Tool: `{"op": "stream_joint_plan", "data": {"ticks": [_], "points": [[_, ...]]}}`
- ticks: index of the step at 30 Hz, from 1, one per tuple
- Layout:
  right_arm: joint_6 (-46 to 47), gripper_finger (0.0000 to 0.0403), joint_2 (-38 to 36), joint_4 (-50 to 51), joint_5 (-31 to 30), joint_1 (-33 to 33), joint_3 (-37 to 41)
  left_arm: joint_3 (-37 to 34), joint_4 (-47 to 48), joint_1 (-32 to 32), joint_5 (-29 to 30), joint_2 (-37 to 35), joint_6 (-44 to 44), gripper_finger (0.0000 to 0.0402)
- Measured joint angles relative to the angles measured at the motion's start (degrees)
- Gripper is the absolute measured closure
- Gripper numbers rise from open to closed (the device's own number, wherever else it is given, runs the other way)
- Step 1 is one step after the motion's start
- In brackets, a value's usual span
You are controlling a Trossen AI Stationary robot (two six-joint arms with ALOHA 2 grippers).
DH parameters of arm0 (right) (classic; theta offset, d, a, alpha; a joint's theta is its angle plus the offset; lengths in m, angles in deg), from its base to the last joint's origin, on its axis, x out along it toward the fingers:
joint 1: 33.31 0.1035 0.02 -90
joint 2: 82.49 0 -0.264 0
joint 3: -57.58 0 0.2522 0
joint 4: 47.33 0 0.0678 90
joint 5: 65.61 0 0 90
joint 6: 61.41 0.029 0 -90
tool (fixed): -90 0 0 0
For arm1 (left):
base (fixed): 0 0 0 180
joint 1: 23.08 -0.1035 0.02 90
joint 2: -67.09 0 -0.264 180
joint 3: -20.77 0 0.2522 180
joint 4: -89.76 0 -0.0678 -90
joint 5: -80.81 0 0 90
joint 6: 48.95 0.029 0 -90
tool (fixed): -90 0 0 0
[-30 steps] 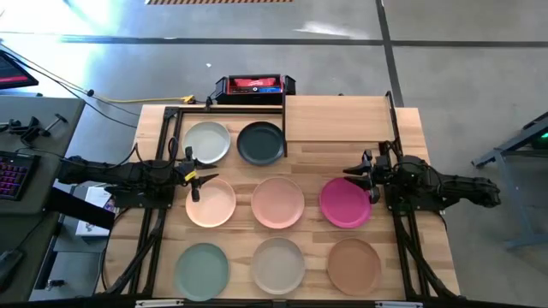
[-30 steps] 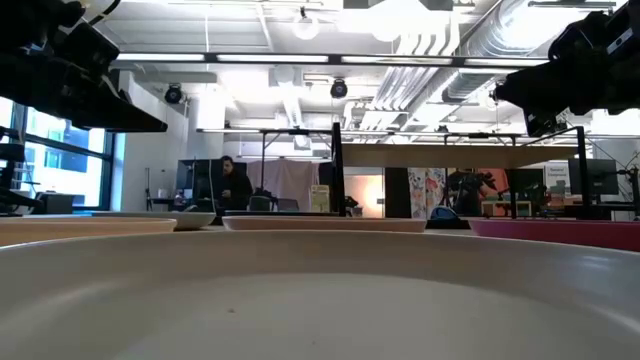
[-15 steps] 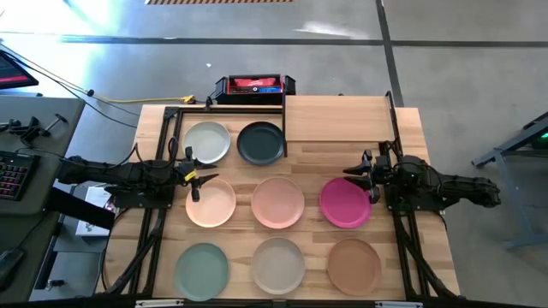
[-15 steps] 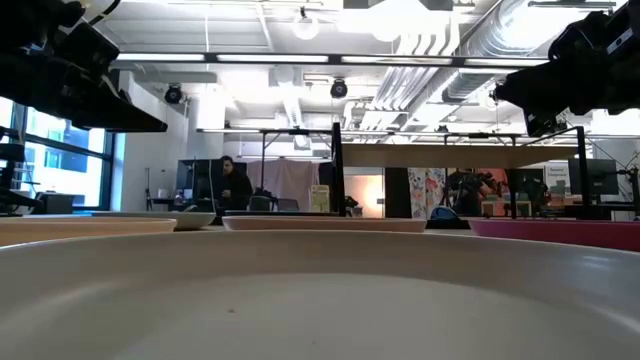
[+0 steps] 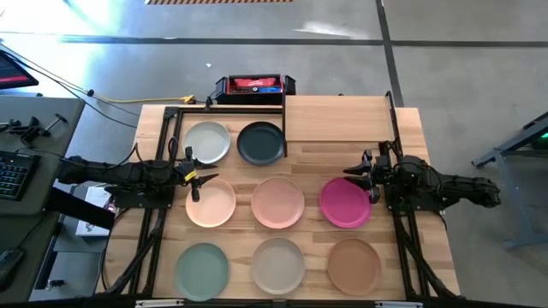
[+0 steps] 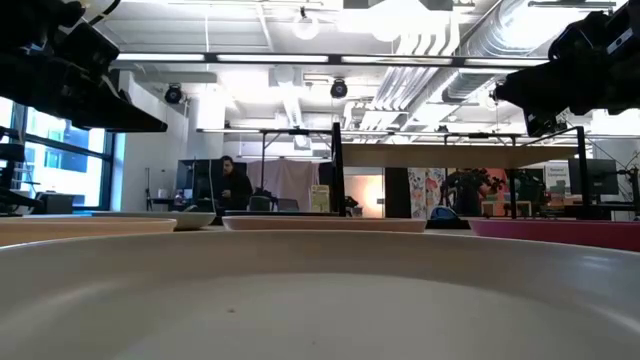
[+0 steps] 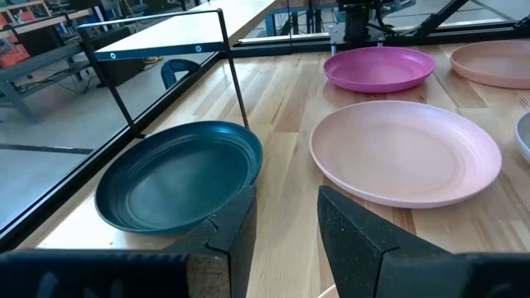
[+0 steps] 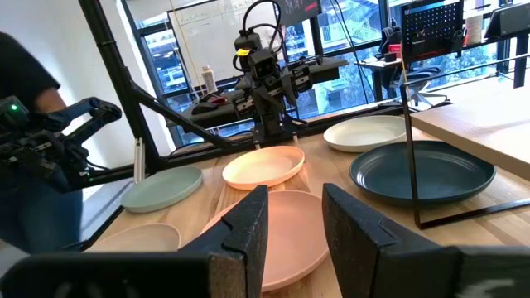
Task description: Place and stack plates onto a shelf
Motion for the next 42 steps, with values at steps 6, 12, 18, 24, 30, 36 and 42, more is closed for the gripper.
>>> {"op": "stream_joint_plan", "data": {"ticks": [6, 12, 18, 24, 30, 36, 42], "points": [[0.0, 0.0304, 0.0, 0.0, 0.0, 0.0, 0.0, 0.0, 0.0, 0.0, 0.0, 0.0, 0.0, 0.0284], [0.0, 0.0304, 0.0, 0.0, 0.0, 0.0, 0.0, 0.0, 0.0, 0.0, 0.0, 0.0, 0.0, 0.0284], [0.0, 0.0304, 0.0, 0.0, 0.0, 0.0, 0.0, 0.0, 0.0, 0.0, 0.0, 0.0, 0.0, 0.0284], [0.0, 0.0304, 0.0, 0.0, 0.0, 0.0, 0.0, 0.0, 0.0, 0.0, 0.0, 0.0, 0.0, 0.0284], [0.0, 0.0304, 0.0, 0.0, 0.0, 0.0, 0.0, 0.0, 0.0, 0.0, 0.0, 0.0, 0.0, 0.0284], [0.0, 0.0304, 0.0, 0.0, 0.0, 0.0, 0.0, 0.0, 0.0, 0.0, 0.0, 0.0, -0.1, 0.0284], [-8.5, 0.0304, 0.0, 0.0, 0.0, 0.0, 0.0, 0.0, 0.0, 0.0, 0.0, 0.0, -4.9, 0.0284]]}}
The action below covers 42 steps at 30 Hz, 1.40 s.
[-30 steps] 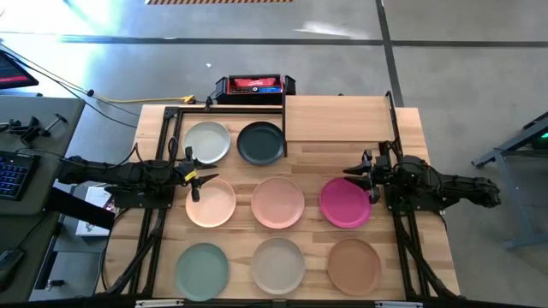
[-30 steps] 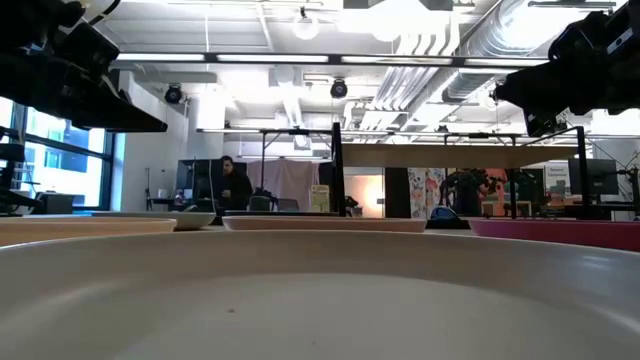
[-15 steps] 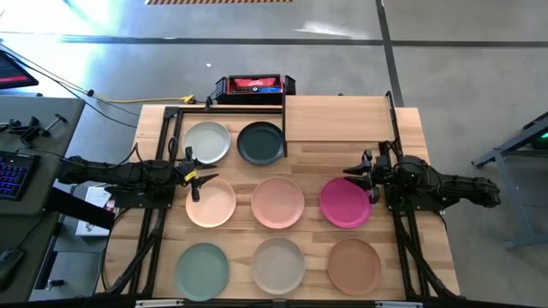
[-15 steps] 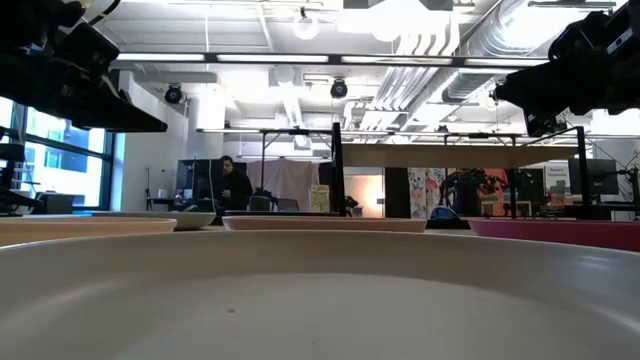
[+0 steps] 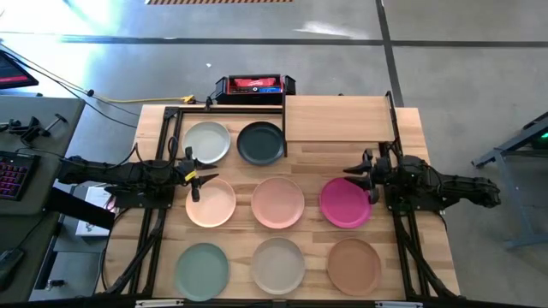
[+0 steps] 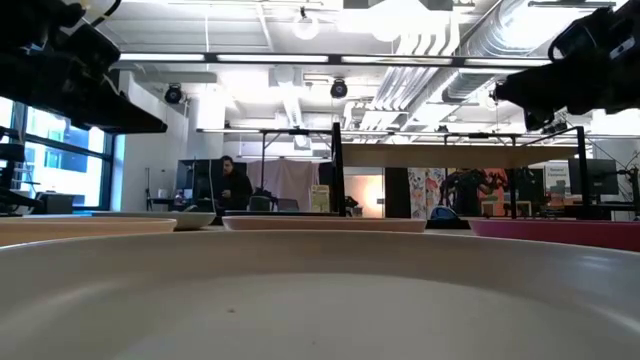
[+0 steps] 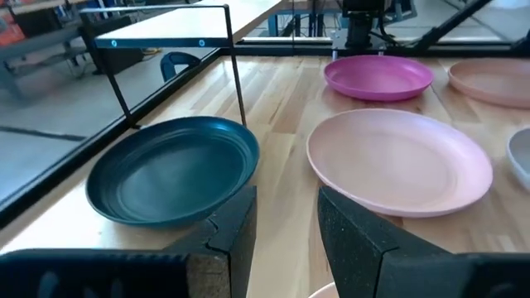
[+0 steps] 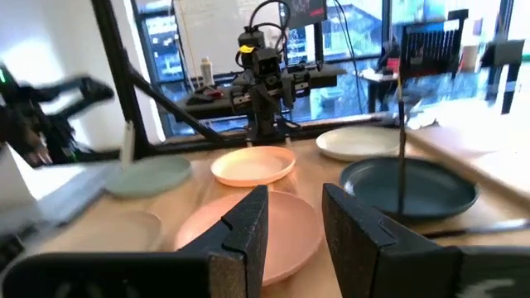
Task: Place and stack plates onto a shelf
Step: Put the pink plate onto the shelf
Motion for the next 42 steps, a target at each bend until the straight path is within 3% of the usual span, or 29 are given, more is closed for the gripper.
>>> {"op": "stream_joint_plan", "data": {"ticks": [10, 17, 24, 30, 33, 37, 42], "points": [[-1.6, 0.0304, 0.0, 0.0, -0.1, 0.0, 0.0, 0.0, -1.2, 0.0, 0.0, 0.0, -4.7, 0.0284], [-1.5, 0.0304, 0.0, 0.0, -0.3, 0.0, 0.0, 0.0, -11.1, 0.0, 0.3, 0.0, -4.2, 0.0284], [-1.3, 0.0304, 0.0, 0.0, -1.3, 0.0, 0.0, 0.0, -21.4, 0.0, 4.7, 0.0, -3.9, 0.0284], [11.1, 0.0304, 0.0, -0.3, -3.6, 0.0, 0.0, 0.0, -29.4, 0.0, 10.0, 0.0, -7.0, 0.0284], [12.5, 0.0304, 0.0, -0.4, -4.3, 0.0, 0.0, 0.0, -32.7, 0.0, 12.6, 0.0, -7.1, 0.0284], [13.8, 0.0304, 0.0, -2.4, -4.4, 0.0, 0.0, 0.0, -34.0, 0.0, 13.2, 0.0, -7.1, 0.0284], [24.4, 0.0304, 0.0, -7.4, -8.1, 0.0, 0.0, 0.0, -34.2, 0.0, 15.4, 0.0, -9.2, 0.0284]]}}
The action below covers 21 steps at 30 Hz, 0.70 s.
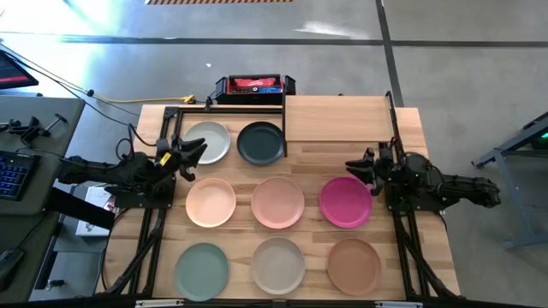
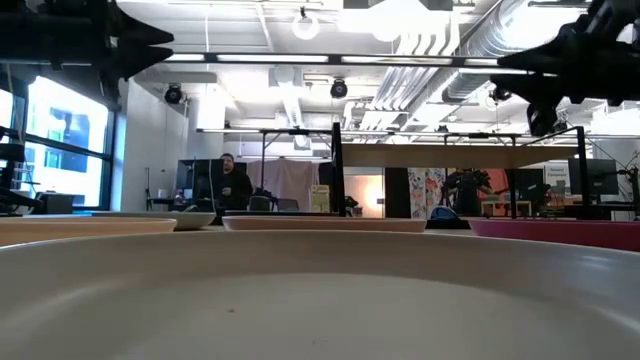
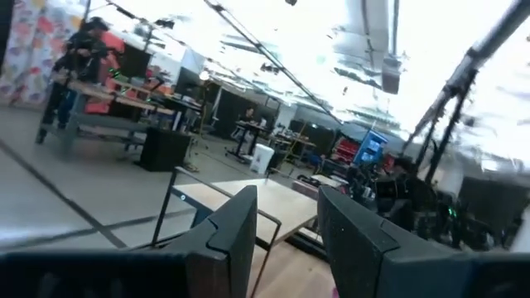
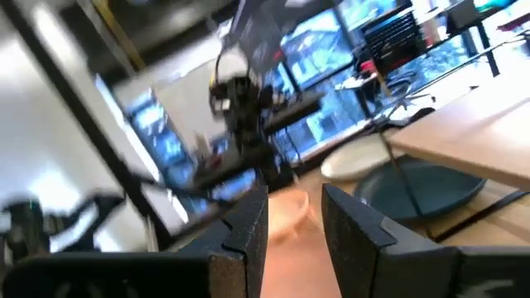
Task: Place and stack plates onto a shelf
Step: Put the pink plate onto the shelf
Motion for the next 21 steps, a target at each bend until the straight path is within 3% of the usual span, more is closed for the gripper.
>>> {"op": "stream_joint_plan", "data": {"ticks": [8, 13, 21], "points": [[3.1, 0.0304, 0.0, -5.7, -6.3, 0.0, 0.0, 0.0, -10.1, 0.0, 5.4, 0.0, -3.7, 0.0284], [-0.9, 0.0304, 0.0, -13.5, -6.2, 0.0, 0.0, 0.6, -19.5, 0.0, 3.0, 0.0, 1.1, 0.0284], [-8.5, 0.0304, 0.0, -28.3, -4.3, 0.0, 0.0, 9.4, -18.1, 0.0, -1.7, 1.3, 10.9, 0.0284]]}}
